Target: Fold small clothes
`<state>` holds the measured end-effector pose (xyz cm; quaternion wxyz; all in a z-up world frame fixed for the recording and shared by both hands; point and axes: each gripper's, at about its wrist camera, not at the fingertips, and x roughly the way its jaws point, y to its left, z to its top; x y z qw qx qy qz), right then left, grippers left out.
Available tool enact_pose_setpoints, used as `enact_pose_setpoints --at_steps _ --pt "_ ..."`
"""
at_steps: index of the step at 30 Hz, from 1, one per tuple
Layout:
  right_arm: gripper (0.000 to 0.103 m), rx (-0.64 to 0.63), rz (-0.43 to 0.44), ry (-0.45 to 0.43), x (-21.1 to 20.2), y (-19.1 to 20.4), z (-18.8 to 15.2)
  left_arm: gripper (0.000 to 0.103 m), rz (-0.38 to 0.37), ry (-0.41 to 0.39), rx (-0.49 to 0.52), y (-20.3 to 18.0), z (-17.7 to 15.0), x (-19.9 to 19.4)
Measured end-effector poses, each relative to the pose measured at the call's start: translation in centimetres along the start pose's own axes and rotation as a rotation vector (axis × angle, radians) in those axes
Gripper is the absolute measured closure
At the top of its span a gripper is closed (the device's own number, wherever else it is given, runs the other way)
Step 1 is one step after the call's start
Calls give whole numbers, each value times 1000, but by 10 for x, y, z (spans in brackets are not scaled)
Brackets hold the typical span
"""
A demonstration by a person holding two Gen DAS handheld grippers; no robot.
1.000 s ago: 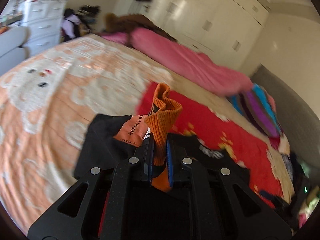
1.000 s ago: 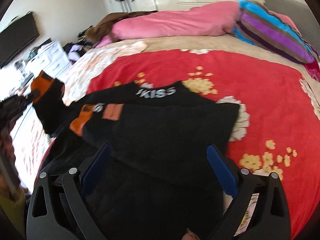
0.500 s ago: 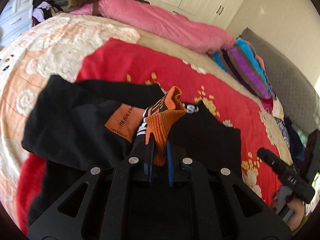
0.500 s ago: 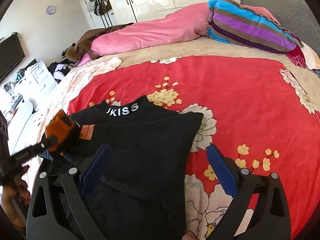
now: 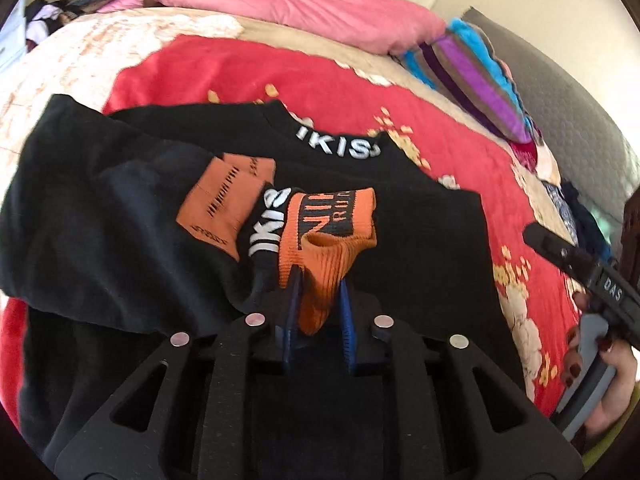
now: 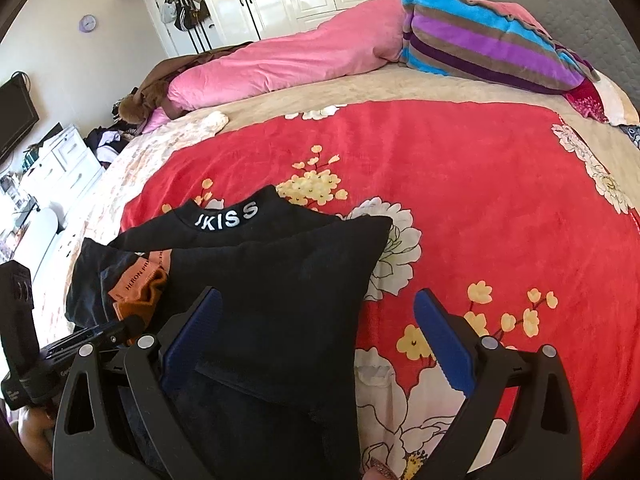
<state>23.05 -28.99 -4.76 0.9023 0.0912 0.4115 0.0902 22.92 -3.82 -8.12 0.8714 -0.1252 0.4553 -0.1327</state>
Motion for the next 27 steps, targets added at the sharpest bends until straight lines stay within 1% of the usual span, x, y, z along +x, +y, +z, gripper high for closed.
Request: enact_pose_setpoints --at_steps 4,5,6,10,12,13,15,17,20,22,23,27 --pt "7 -6 0 7 4 2 -1 80 -38 19 17 -2 -2 1" --pt "7 -8 1 8 5 2 -1 74 -46 23 27 -4 -3 2" --pt "7 -14 0 10 6 3 -1 71 -58 30 42 -8 -4 2" --pt "7 -25 11 19 10 8 -3 71 -82 45 58 -15 -4 -2" --pt "7 -35 17 23 12 11 -4 68 -76 29 68 -13 1 -10" --pt "7 -41 20 22 12 13 -4 66 -57 10 72 -10 5 -17" --pt "7 -54 30 26 13 18 -4 54 7 -48 75 2 15 -33" --pt "7 -68 45 24 13 25 -4 50 67 -84 62 16 23 -45" --pt "7 -87 79 31 16 42 -2 48 123 -106 26 45 34 -58" --pt "7 -96 102 44 19 56 -2 43 160 -111 -11 64 40 -64" --pt "7 -97 123 52 23 64 -2 41 192 -116 -23 74 42 -67" --pt "7 -104 166 96 38 89 -5 39 293 -136 -21 95 47 -75"
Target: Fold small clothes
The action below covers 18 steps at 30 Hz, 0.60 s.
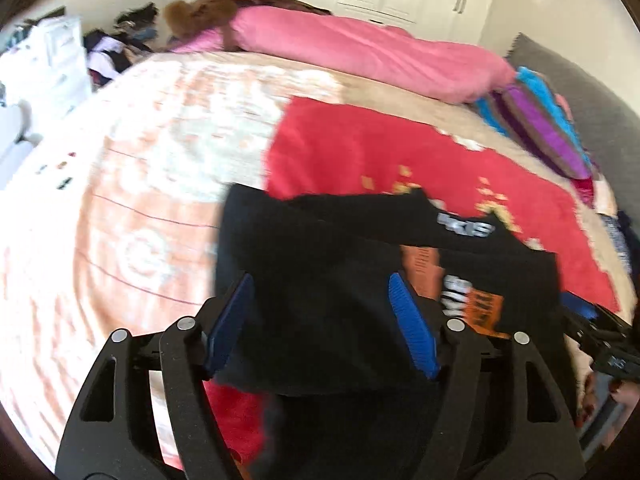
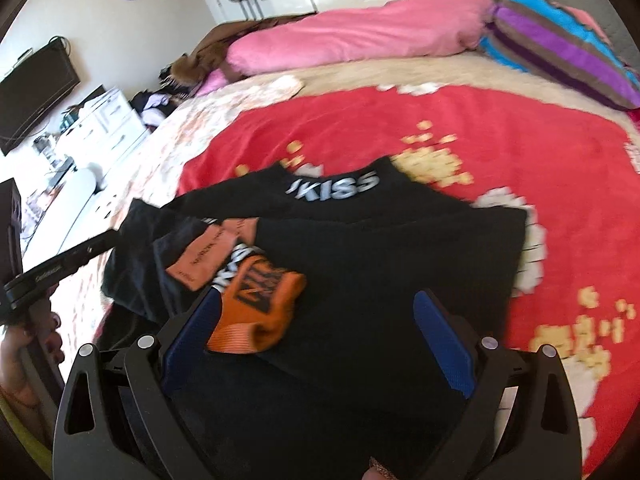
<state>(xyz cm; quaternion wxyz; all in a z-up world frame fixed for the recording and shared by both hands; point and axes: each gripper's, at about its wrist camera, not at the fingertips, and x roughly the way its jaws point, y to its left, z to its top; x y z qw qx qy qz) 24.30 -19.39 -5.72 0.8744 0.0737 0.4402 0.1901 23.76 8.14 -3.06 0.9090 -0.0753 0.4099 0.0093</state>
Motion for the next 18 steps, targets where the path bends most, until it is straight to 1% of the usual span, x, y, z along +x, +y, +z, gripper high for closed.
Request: enact_pose_setpoints --at_steps 3,5,6,7,10,11,12,15,17,18 --pt "8 5 13 42 20 13 0 39 40 -2 -18 14 1 4" --pt "8 26 28 62 30 16 -1 39 42 10 -44 23 2 9" --pt "11 46 37 74 37 17 0 39 42 16 -61 28 1 11" --pt "12 57 42 82 43 17 1 39 45 20 -72 31 1 13" --pt "22 88 39 106 59 19 1 37 54 31 -98 40 1 18" --pt "32 98 41 121 65 20 1 36 49 34 -114 44 1 19" --pt "46 98 42 131 68 21 1 36 43 36 -127 47 1 19" --pt "64 75 56 142 72 31 -1 36 36 33 -164 55 2 19" --pt "71 45 64 139 70 39 -2 36 28 29 -183 57 3 19" --pt "81 32 63 133 69 42 -2 36 21 25 -192 59 3 17"
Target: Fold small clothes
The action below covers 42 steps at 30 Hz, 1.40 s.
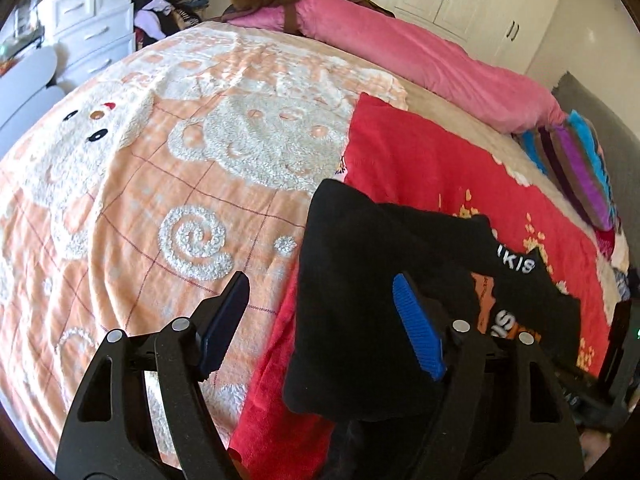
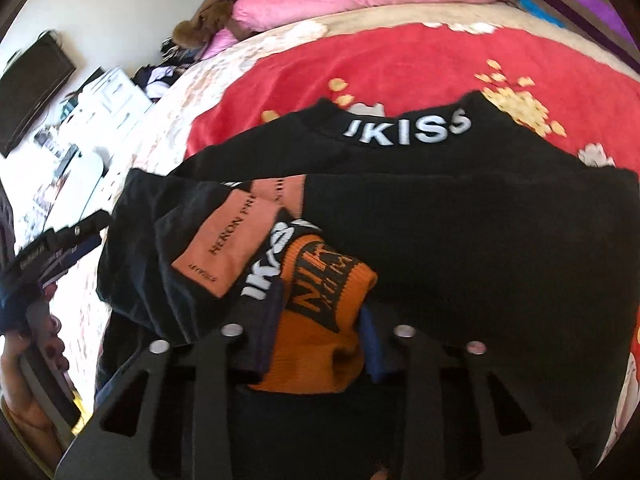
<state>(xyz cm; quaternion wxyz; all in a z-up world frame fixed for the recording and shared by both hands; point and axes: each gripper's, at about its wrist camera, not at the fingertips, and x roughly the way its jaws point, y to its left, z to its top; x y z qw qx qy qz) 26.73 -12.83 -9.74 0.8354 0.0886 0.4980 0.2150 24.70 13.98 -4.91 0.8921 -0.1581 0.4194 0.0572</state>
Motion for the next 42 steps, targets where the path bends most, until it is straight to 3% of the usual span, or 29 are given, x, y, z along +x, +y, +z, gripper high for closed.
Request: enact_pose_setpoints --at_steps 2,3,14,20,28,36,42 --pt "92 -12 -7 -25 -6 2 -1 36 -2 -9 -9 1 1 -2" --pt "93 -17 6 -43 -11 4 -1 36 -6 -11 -12 2 2 -3" --pt "95 -143 140 -224 -88 51 19 36 -6 -37 -27 7 6 -10" --pt "95 -161 145 -305 -142 44 42 36 -26 -66 -13 3 8 -18" --pt "95 -136 -29 -285 -164 -3 56 36 -58 -55 42 -15 5 -16" --pt "95 -84 -153 -172 -128 -54 33 36 -93 -34 238 -72 -17 -3" --pt "95 -75 -200 -149 -103 -67 19 36 -97 -1 359 -105 -36 15"
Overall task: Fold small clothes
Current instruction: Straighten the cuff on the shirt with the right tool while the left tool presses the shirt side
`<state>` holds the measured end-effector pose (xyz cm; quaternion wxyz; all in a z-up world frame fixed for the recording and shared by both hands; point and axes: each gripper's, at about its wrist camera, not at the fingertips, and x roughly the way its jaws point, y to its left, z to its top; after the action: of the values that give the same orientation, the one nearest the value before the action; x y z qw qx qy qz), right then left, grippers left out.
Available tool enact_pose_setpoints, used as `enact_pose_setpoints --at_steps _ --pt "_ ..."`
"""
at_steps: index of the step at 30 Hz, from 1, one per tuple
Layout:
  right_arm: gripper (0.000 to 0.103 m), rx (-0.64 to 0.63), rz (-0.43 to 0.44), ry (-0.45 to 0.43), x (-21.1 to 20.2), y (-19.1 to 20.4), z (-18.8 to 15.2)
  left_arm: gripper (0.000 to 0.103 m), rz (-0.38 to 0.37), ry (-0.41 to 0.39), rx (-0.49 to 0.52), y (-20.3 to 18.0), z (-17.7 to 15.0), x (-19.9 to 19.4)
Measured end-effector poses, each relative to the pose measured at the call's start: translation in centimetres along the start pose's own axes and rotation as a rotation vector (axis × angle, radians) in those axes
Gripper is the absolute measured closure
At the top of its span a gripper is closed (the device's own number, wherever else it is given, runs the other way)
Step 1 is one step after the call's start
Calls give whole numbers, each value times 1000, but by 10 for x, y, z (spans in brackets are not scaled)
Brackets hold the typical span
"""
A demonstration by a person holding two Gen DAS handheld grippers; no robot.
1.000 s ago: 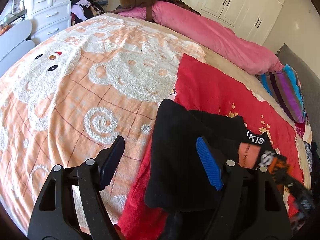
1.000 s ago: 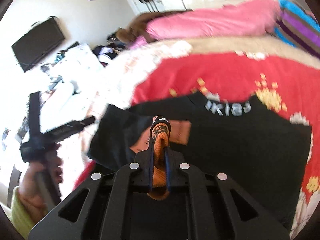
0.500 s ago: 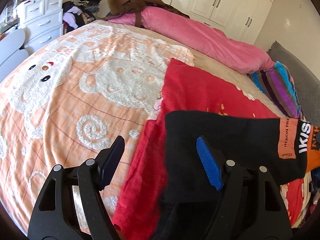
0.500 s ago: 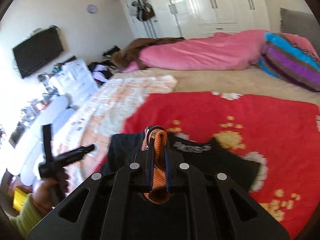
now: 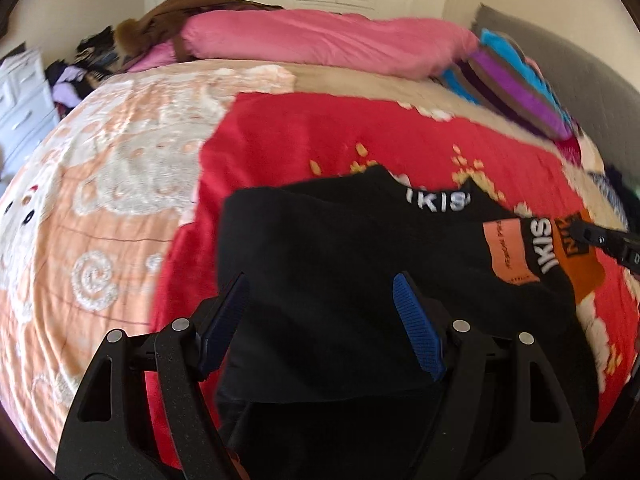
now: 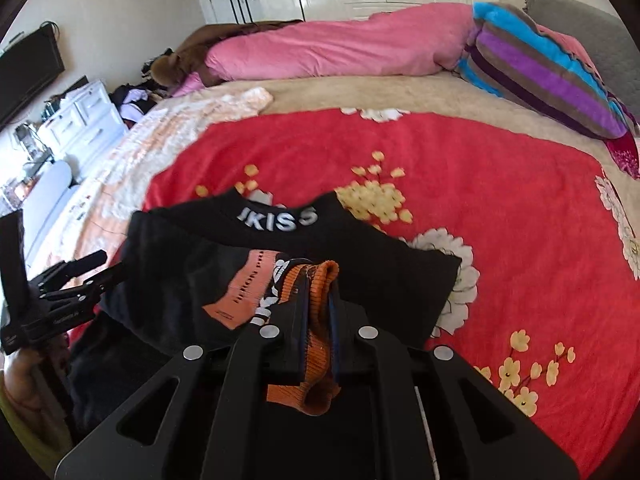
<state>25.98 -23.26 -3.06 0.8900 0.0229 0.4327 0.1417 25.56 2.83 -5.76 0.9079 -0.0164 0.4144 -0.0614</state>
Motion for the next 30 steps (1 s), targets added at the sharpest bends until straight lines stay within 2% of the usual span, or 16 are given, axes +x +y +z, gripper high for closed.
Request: enact_pose_setpoints --at_steps 6,17,20,23,26,30 --pt "95 -7 -69 45 27 -12 -16 36 30 99 1 1 -9 32" --pt "95 10 -113 75 48 -28 -30 32 44 109 26 -3 -13 34" --pt "90 34 -119 69 40 -32 -30 32 43 108 23 -3 -13 33" --pt "90 5 -148 19 22 -29 -26 31 29 89 11 -4 -10 26" --pt "90 -26 -92 -15 10 -16 -22 30 -44 53 -6 -10 -5 11" --pt "88 -99 8 -12 13 14 -25 29 -51 61 55 -27 -7 9"
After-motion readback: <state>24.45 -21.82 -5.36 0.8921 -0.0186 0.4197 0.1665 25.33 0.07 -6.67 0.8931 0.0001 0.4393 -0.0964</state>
